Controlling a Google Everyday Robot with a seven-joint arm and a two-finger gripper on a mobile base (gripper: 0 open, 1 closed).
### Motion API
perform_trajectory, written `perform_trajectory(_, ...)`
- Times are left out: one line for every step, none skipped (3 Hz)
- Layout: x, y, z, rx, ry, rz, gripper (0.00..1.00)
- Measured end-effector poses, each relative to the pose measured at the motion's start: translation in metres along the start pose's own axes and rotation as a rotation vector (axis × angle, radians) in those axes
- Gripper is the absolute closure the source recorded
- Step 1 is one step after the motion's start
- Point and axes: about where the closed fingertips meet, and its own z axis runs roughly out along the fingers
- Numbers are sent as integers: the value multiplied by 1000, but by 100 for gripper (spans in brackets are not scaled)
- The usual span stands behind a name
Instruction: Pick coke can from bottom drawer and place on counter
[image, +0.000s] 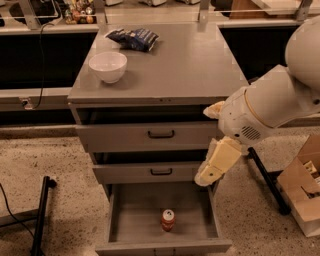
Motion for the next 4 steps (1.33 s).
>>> perform_trajectory(-12,9,-9,-3,32,-67,0)
perform_trajectory(7,23,20,-34,19,-94,0)
perform_trajectory(66,50,83,-43,-30,-85,0)
perform_trajectory(87,56,98,-15,-16,-96,0)
